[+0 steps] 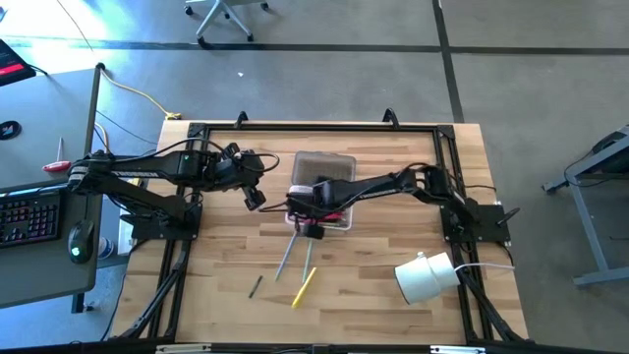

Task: Pick & place school supplies into a supply box
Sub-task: Put the black pen into the black supply box, then put the yellow pen into the black supply box

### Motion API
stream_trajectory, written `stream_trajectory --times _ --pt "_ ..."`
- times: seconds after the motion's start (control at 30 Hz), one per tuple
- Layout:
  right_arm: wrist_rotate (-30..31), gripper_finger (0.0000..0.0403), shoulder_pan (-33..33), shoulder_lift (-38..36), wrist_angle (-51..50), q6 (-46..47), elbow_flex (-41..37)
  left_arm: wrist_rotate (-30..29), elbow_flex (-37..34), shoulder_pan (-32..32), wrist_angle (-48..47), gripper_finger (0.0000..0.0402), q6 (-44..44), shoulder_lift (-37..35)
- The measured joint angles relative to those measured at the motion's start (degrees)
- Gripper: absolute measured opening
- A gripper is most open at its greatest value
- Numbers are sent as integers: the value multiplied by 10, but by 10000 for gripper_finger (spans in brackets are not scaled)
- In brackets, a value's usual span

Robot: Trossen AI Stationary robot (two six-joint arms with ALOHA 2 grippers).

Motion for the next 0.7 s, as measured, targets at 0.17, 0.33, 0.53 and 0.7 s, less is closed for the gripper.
stream_trajectory --times 0.17,0.33,0.53,0.7 --pt "3 38 -3 -1 12 -2 -40 -1 0 0 3 53 0 0" --pt "19 80 2 -1 25 -15 -37 -5 0 0 24 53 0 0" --pt "18 128 23 -1 12 -33 10 -5 0 0 32 53 27 0" --pt "11 141 67 -1 1 -77 62 -5 0 0 30 53 32 0"
